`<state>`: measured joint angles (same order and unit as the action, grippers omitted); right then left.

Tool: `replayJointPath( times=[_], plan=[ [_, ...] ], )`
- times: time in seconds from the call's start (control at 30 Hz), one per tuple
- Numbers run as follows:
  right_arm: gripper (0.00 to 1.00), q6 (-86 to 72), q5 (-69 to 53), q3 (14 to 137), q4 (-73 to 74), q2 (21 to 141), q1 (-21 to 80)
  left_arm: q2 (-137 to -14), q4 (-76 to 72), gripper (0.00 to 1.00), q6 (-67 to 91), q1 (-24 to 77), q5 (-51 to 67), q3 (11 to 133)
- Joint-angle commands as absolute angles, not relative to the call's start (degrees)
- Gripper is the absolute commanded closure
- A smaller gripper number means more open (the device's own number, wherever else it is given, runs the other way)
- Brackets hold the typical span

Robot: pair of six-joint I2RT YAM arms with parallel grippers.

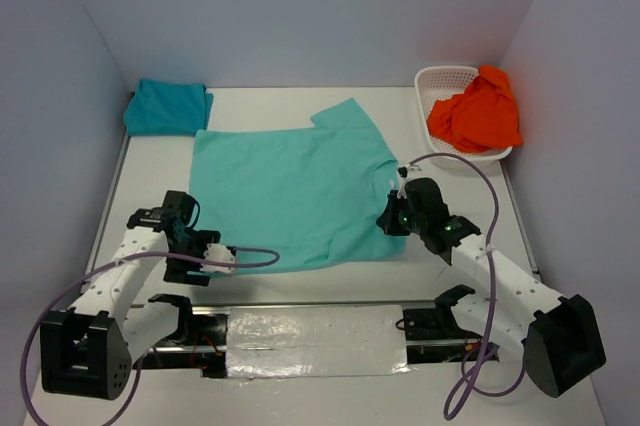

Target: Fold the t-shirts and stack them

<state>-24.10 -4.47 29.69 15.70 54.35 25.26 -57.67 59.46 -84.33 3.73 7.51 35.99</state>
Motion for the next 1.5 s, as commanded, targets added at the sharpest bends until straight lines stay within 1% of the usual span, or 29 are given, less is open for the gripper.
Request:
replayJointPath(
  times=[0.0,0.1,0.23,0.27,0.33,0.43,0.5,0.53,0.6,0.63,0.7,0.73,0.77,0.83,0.93,1.07,1.1,1.23,1.33,1.47],
  plan=[
    [1.00,-25.0,-3.1,28.8,14.4,54.1,25.6,-57.5,60.6,0.16,-95.5,5.1,7.6,35.2],
    [1.00,-25.0,-2.9,28.5,14.2,54.8,25.6,-60.0,60.0,0.12,-99.6,5.9,6.8,34.3],
    [1.00,-25.2,-2.3,28.6,14.6,55.5,25.6,-62.2,52.5,0.09,-97.6,8.2,6.0,30.3],
    [1.00,-25.2,-2.2,28.7,14.7,55.5,25.4,-62.1,51.6,0.03,-97.5,8.2,5.9,29.4],
    [1.00,-25.1,-2.0,28.5,14.5,55.7,25.3,-60.4,48.8,0.03,-95.7,8.2,6.9,26.6],
    [1.00,-25.1,-2.2,28.4,14.5,56.9,24.9,-58.1,45.1,0.06,-96.4,8.3,8.6,24.2],
    [1.00,-25.1,-2.5,28.8,14.8,58.1,24.9,-60.4,44.8,0.15,-93.8,8.3,8.4,25.0],
    [1.00,-25.1,-2.8,29.0,14.8,58.7,24.8,-61.7,44.6,0.29,-92.0,8.2,7.8,25.5],
    [1.00,-25.0,-3.0,29.5,14.9,59.1,24.8,-64.0,43.6,0.45,-89.1,8.1,6.9,26.7],
    [1.00,-25.0,-2.8,29.7,14.9,59.1,24.6,-65.5,43.4,0.59,-86.9,8.0,6.3,27.0],
    [1.00,-25.1,-2.8,30.1,15.0,59.0,24.3,-65.8,42.6,0.76,-85.8,8.0,6.2,27.3],
    [1.00,-25.1,-2.8,30.6,15.3,58.9,23.8,-65.5,42.1,0.94,-84.5,8.0,6.4,27.2],
    [1.00,-25.1,-3.0,30.8,15.4,58.8,23.6,-65.2,41.1,1.00,-83.5,8.0,6.4,27.2],
    [1.00,-24.8,-3.1,31.6,16.0,58.6,23.1,-64.3,40.2,1.00,-81.7,7.9,6.3,27.7],
    [1.00,-23.4,-3.1,34.6,18.4,58.3,21.7,-64.0,43.9,1.00,-80.8,6.1,6.7,31.5],
    [1.00,-20.2,-3.9,41.4,18.9,59.1,18.0,-65.1,53.2,1.00,-81.6,3.1,9.3,42.1],
    [1.00,-19.6,-4.5,42.4,18.6,60.2,17.5,-66.4,56.0,1.00,-81.3,2.8,9.8,43.9],
    [1.00,-15.4,-5.4,48.0,16.4,65.0,16.4,-72.8,59.7,1.00,-76.9,2.5,12.6,52.6],
    [1.00,-13.2,-6.3,51.7,14.6,70.2,16.1,-78.7,59.9,1.00,-72.7,2.2,14.2,58.9],
    [1.00,-11.8,-7.0,55.5,12.7,76.4,14.8,-85.7,58.2,1.00,-66.9,1.3,13.4,62.6]
  ],
)
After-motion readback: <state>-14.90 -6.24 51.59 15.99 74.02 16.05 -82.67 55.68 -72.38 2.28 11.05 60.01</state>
